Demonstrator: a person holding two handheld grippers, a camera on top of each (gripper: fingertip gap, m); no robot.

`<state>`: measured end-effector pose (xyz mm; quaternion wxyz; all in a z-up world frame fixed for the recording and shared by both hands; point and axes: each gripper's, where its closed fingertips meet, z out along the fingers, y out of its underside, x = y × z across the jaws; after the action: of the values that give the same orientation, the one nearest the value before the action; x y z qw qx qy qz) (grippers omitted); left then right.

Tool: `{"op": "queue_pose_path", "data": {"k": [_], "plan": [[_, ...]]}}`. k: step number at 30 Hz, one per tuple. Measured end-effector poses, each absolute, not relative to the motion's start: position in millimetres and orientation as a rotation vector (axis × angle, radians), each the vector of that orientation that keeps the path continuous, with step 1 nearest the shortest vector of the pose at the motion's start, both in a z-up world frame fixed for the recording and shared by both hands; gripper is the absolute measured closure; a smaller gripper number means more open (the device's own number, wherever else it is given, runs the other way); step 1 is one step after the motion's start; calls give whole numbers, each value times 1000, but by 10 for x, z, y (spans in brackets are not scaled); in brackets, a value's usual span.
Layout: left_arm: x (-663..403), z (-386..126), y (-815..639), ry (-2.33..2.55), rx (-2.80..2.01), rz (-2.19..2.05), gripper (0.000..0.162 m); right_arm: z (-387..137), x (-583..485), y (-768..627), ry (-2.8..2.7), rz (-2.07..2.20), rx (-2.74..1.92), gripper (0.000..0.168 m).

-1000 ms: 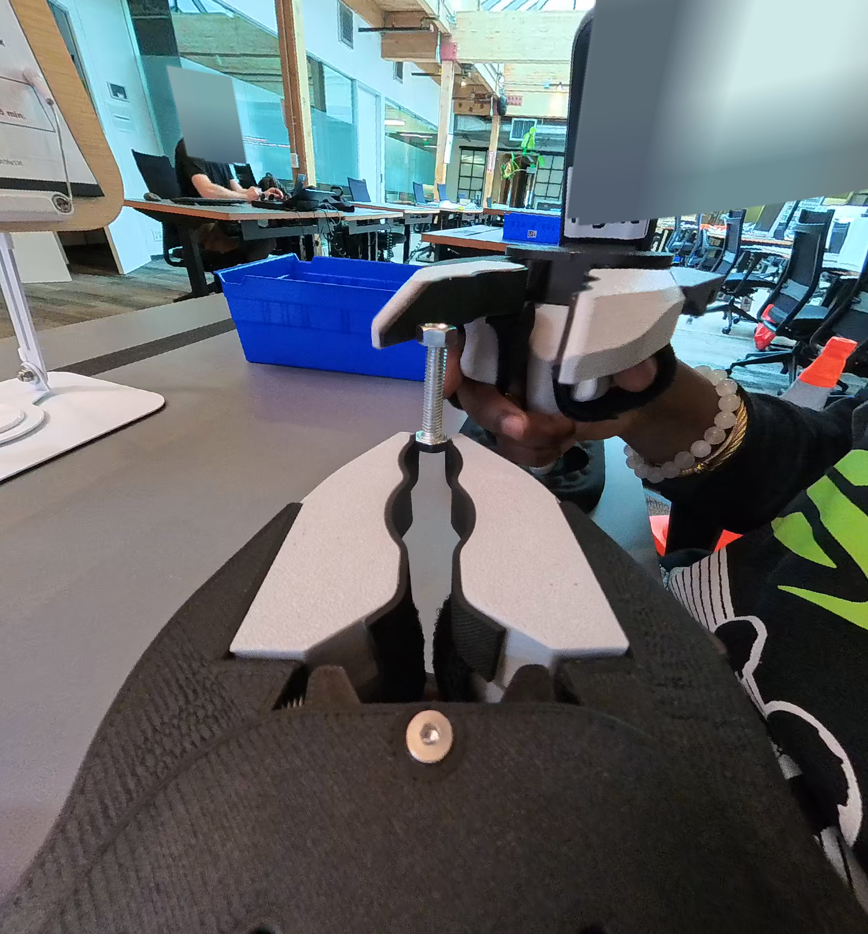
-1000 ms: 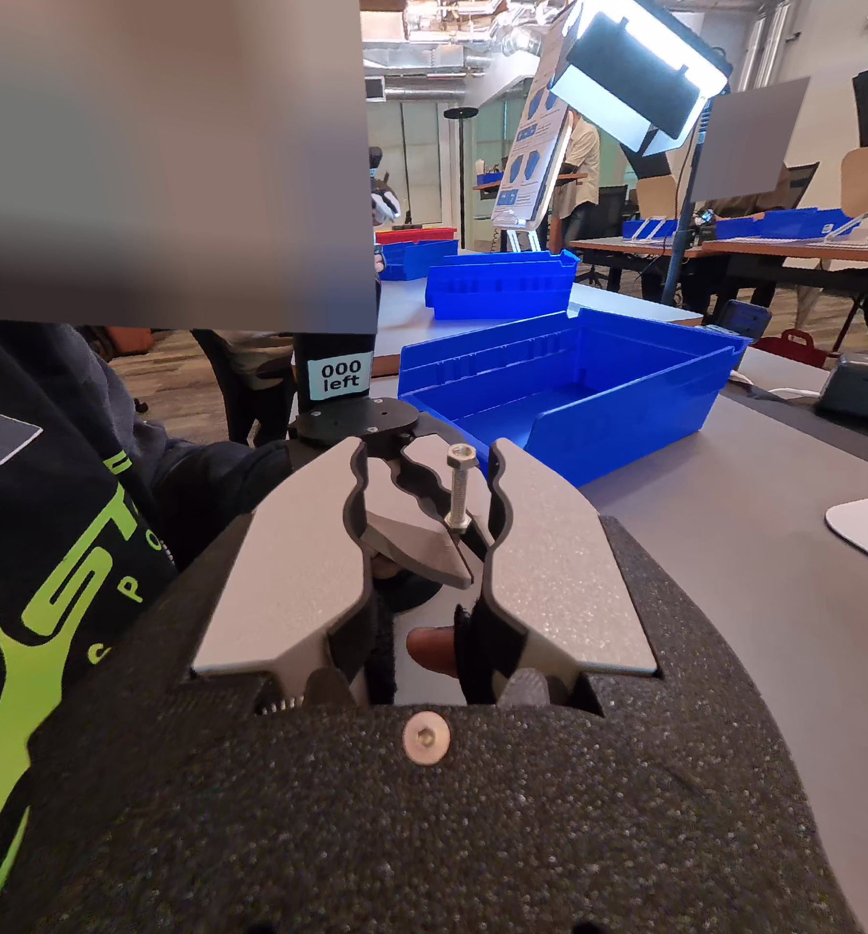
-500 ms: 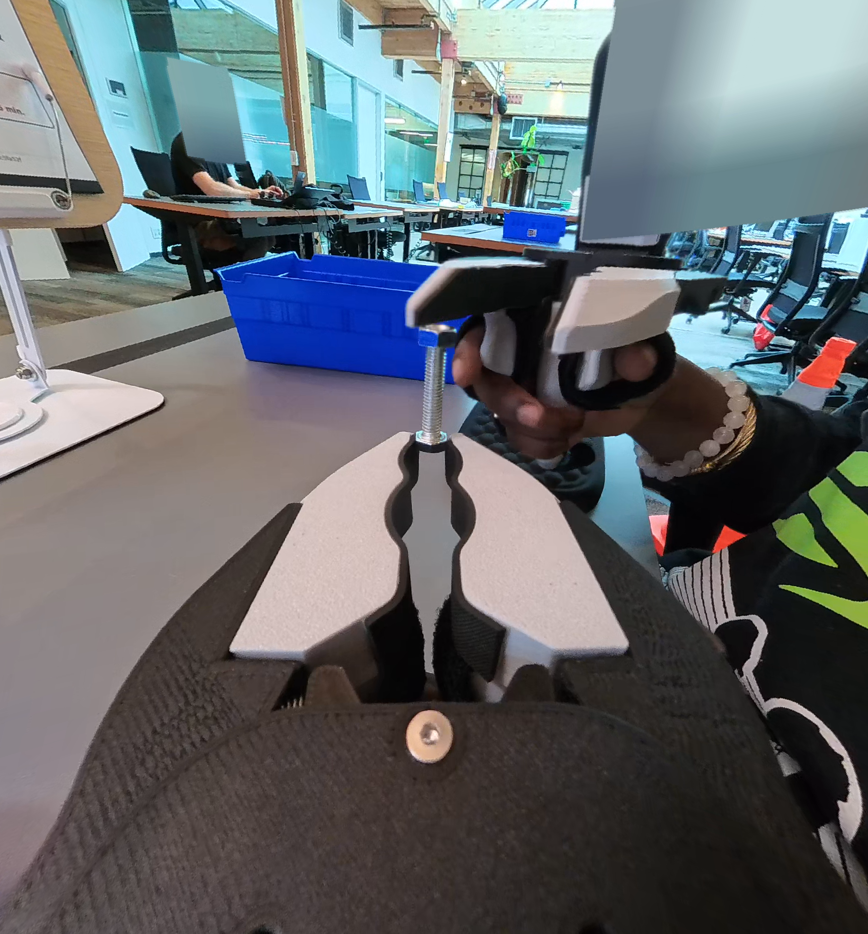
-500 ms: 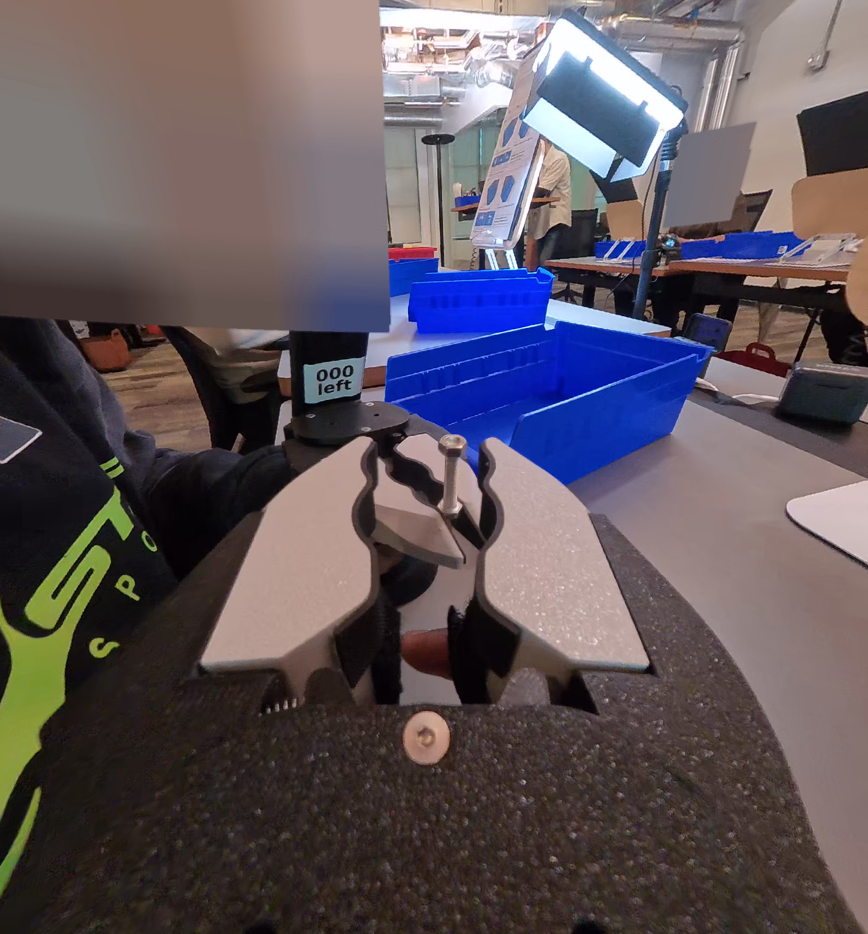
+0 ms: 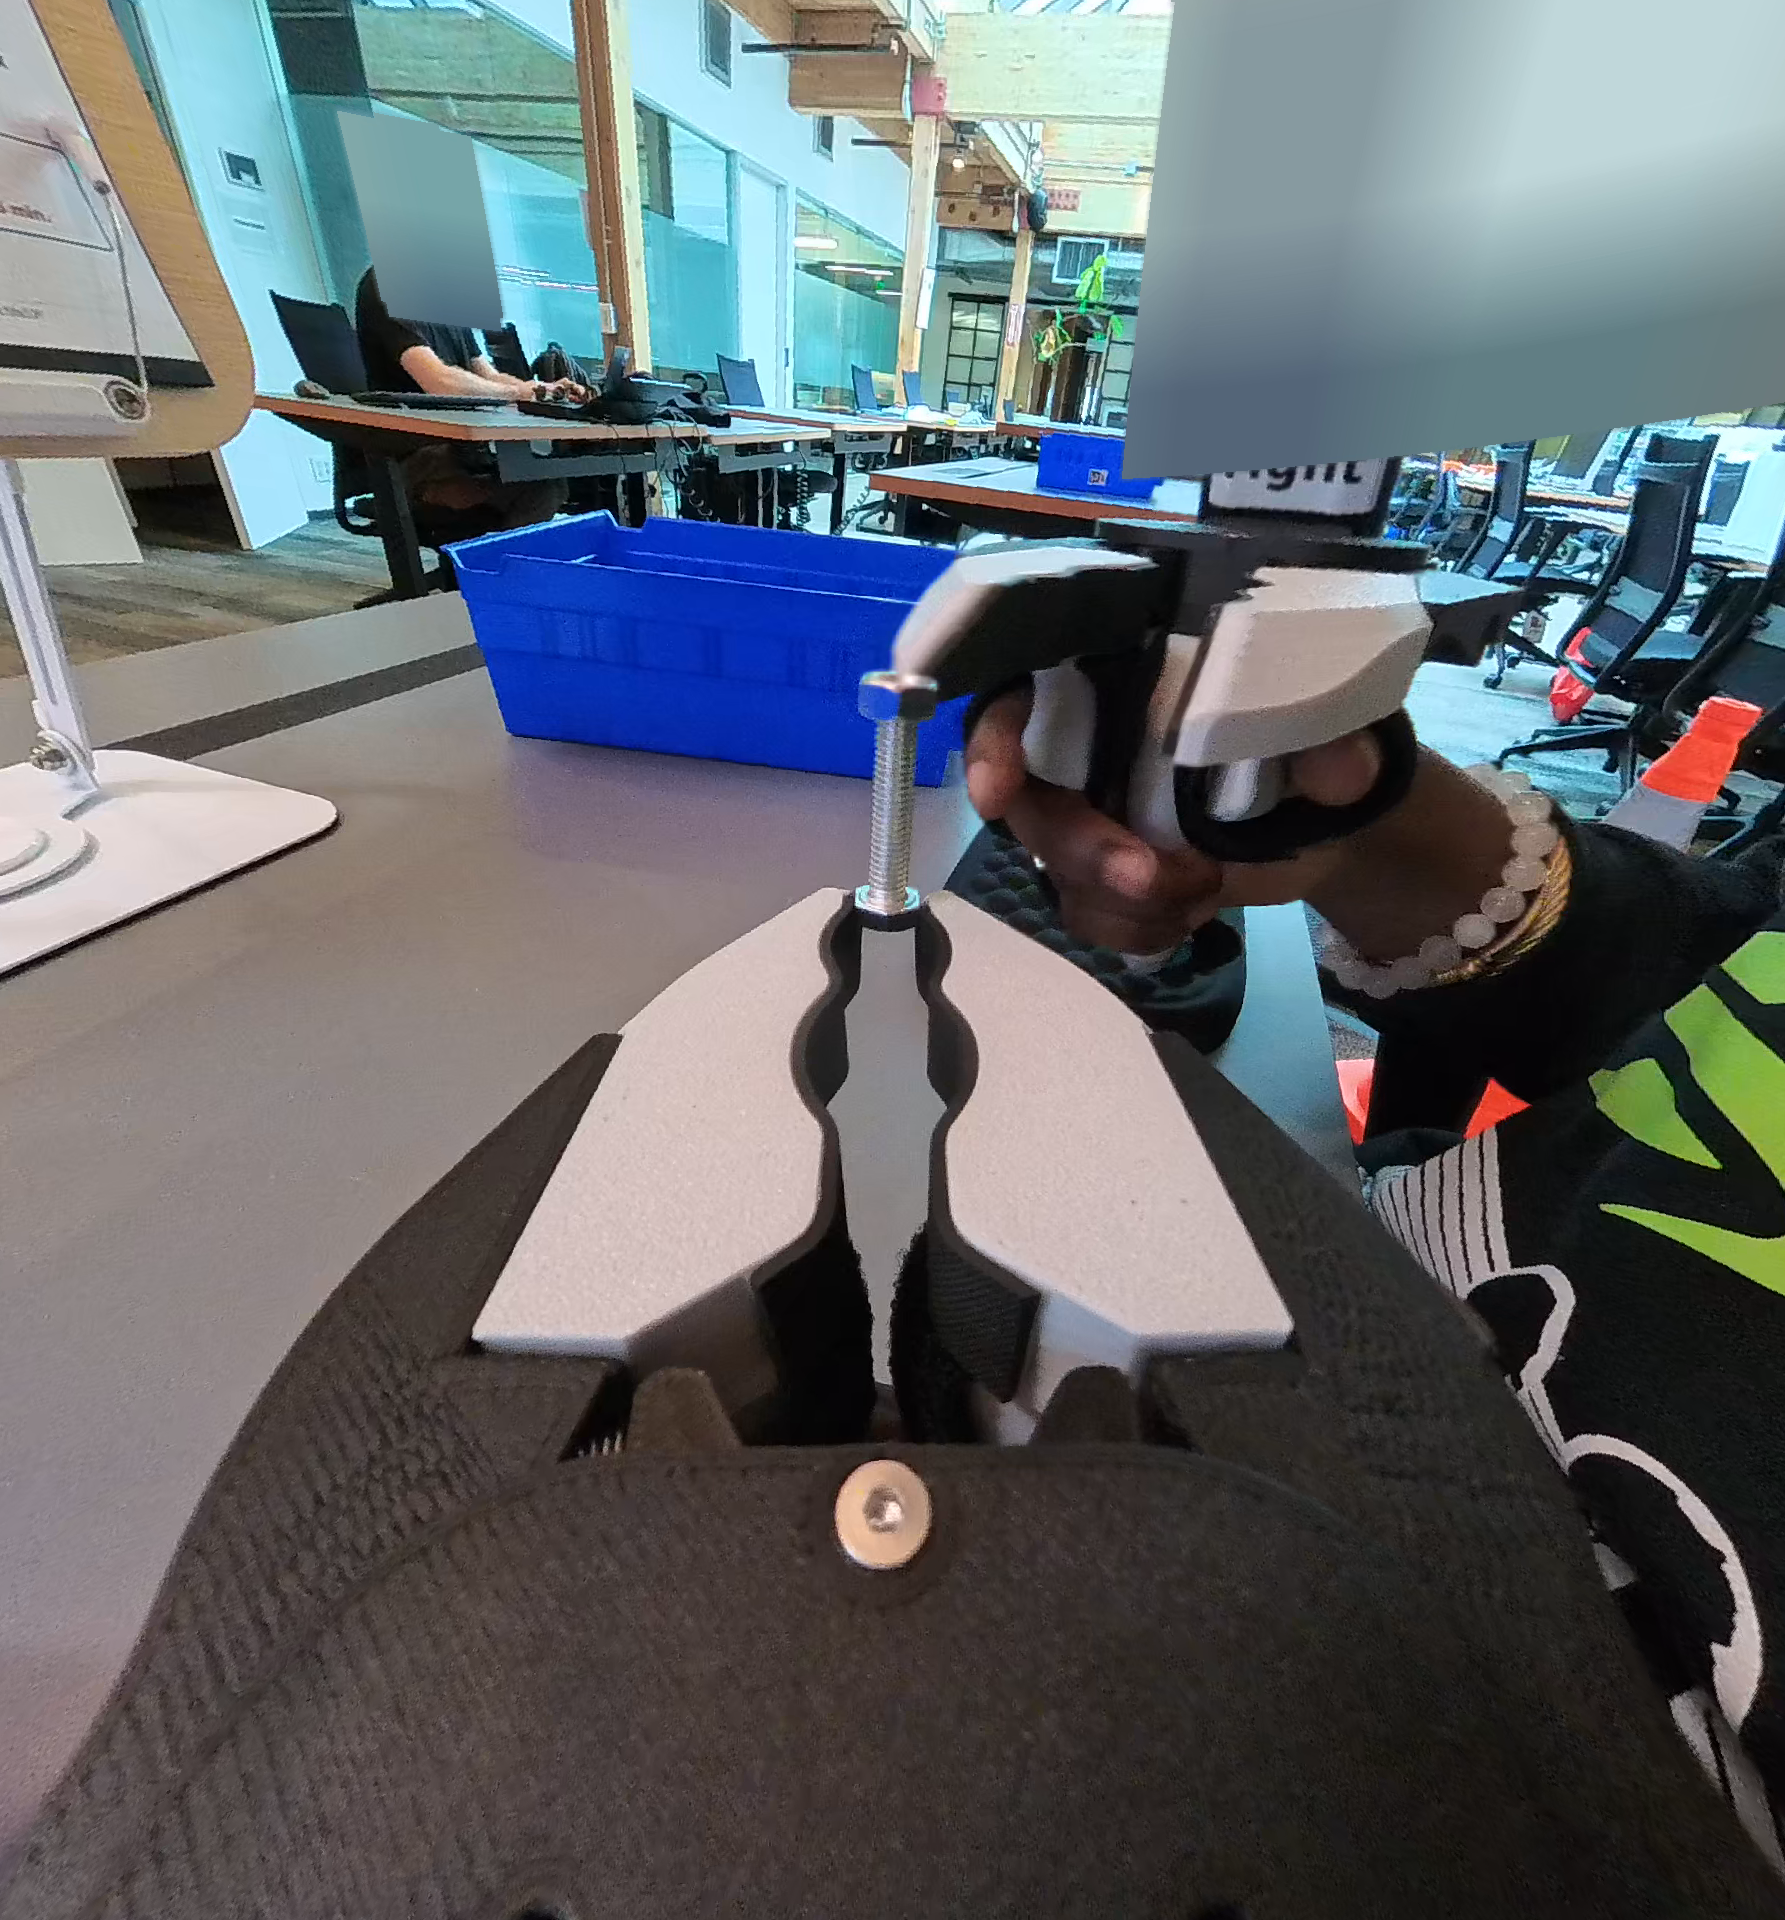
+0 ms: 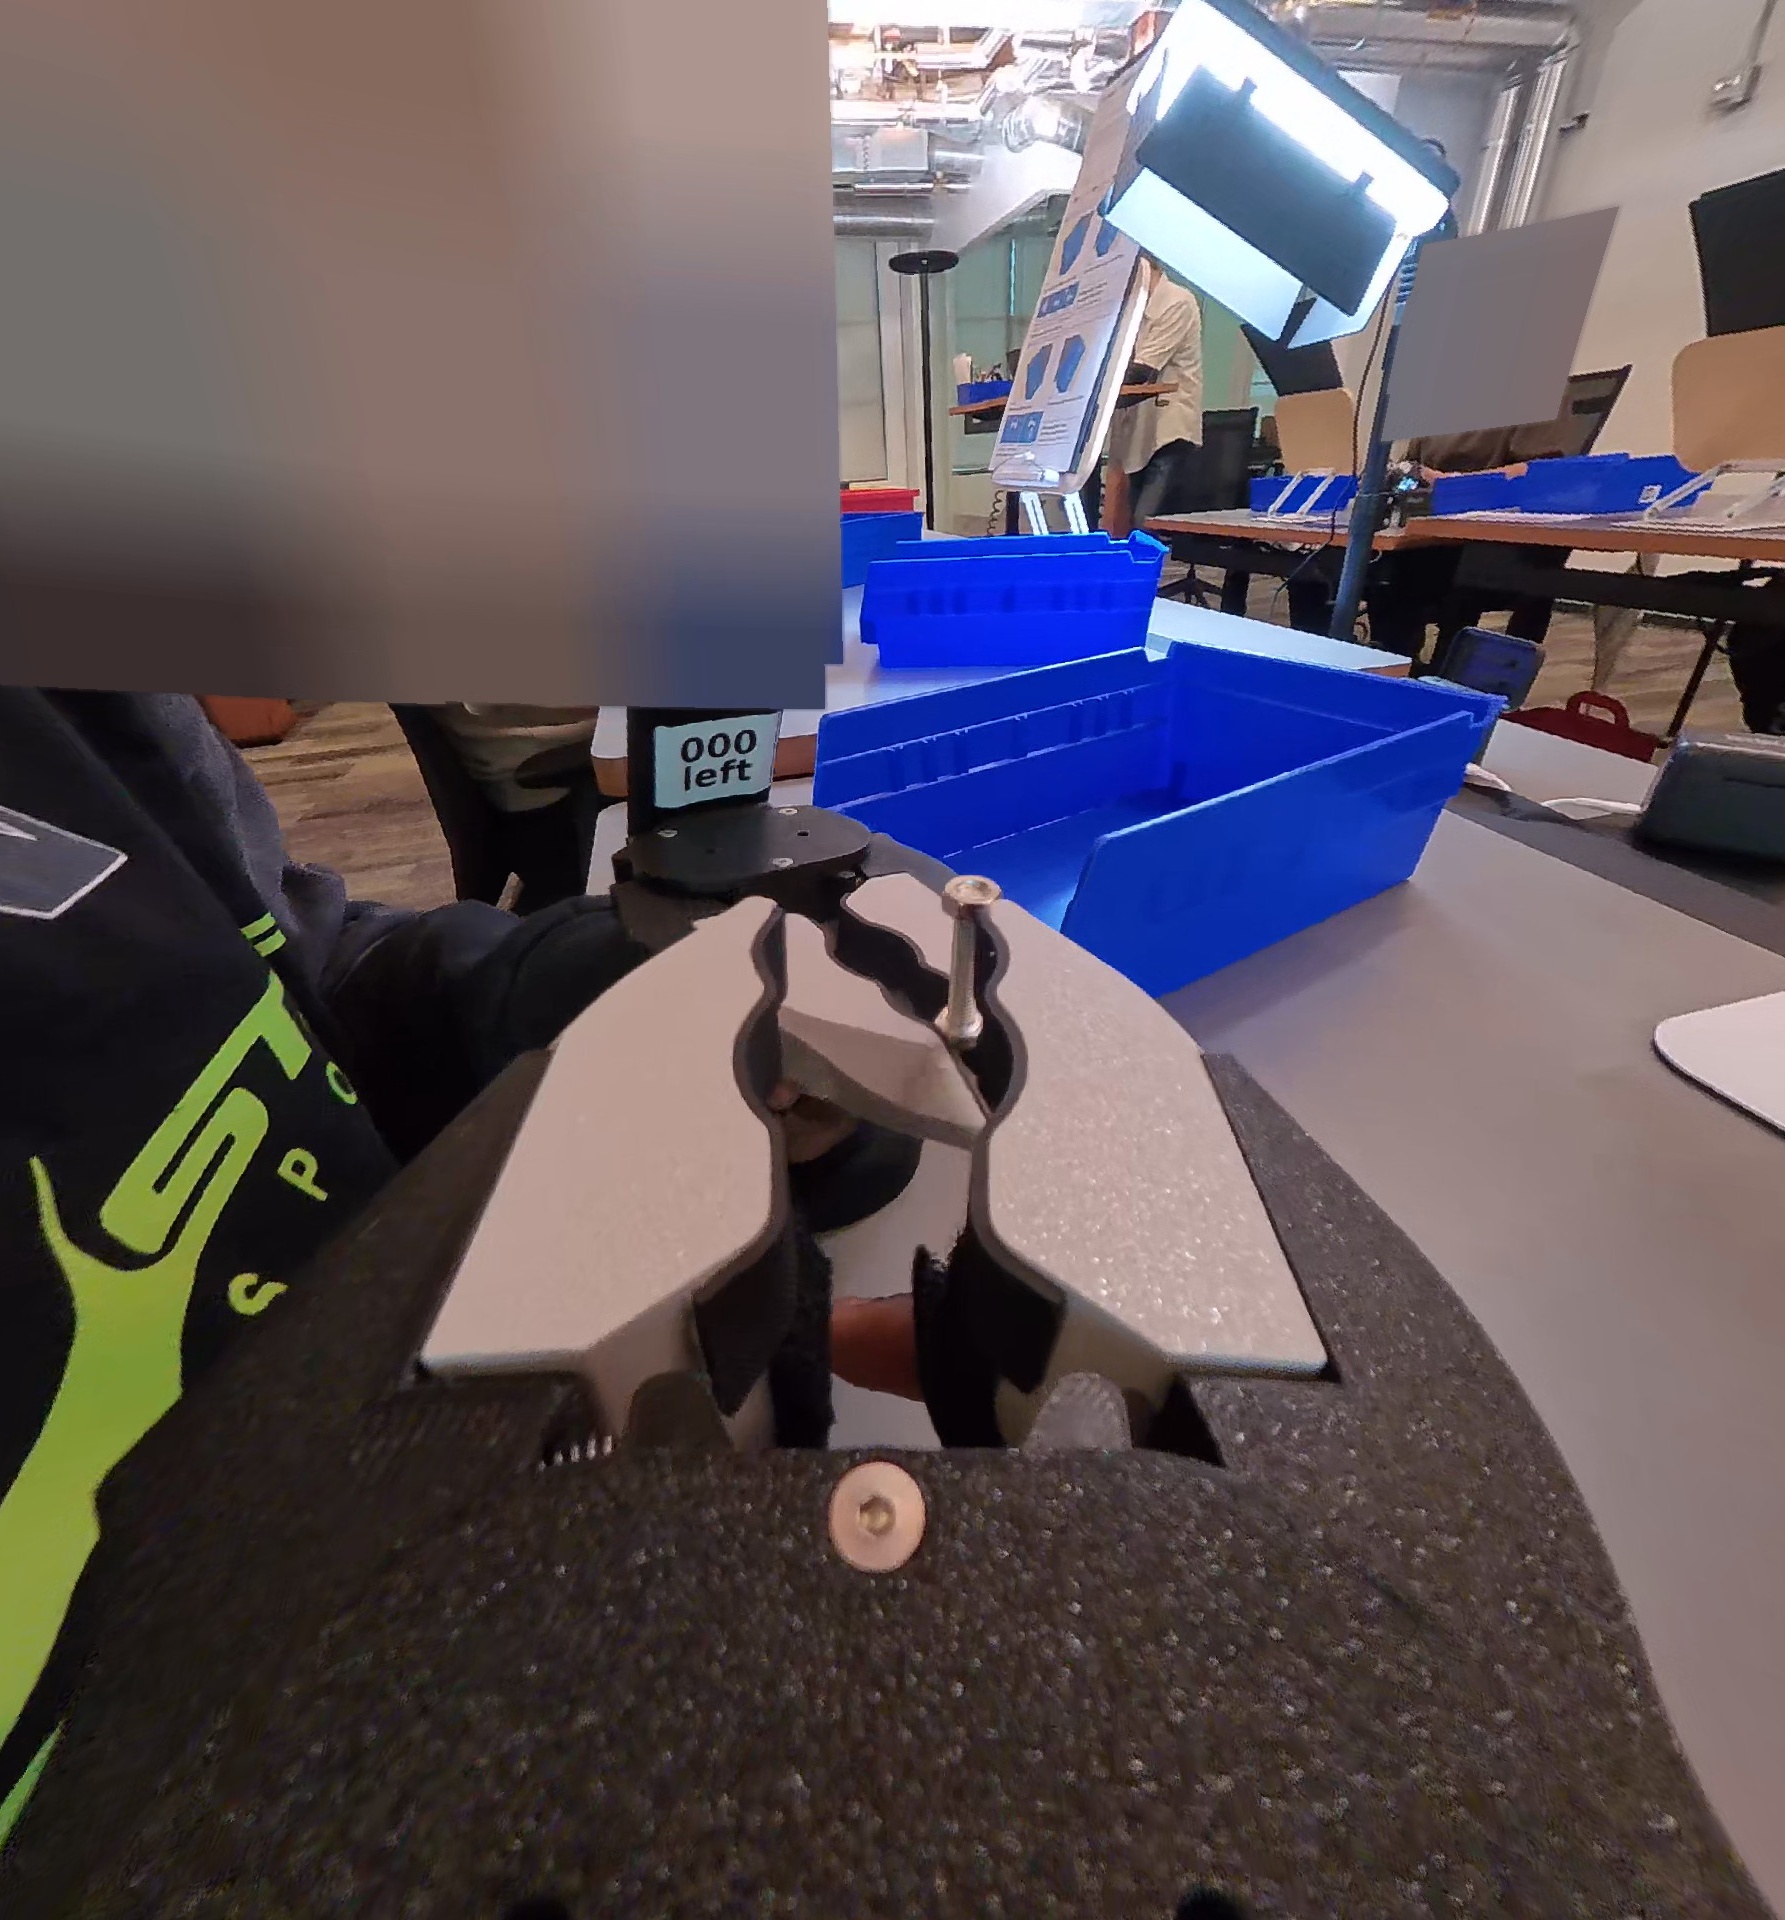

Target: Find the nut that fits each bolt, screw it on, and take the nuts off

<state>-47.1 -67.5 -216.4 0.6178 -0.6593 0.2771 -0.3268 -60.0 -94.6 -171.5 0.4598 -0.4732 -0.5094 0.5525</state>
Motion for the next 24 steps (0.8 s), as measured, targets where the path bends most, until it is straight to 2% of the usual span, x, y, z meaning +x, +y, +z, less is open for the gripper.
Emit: {"op": "queue_pose_path", "data": {"k": [5,12,24], "plan": [[-465,-2165,-683,644,-1515,-754,152,-1703,-563,-876,-1212,1340,-1164,138],[-435,-2183,-701,673,-1518,-753,152,-1754,-782,-934,-1260,1375,-1159,122],[-450,-2182,-685,657,-1523,-752,152,-1721,-607,-928,-1232,1347,-1158,132]]}}
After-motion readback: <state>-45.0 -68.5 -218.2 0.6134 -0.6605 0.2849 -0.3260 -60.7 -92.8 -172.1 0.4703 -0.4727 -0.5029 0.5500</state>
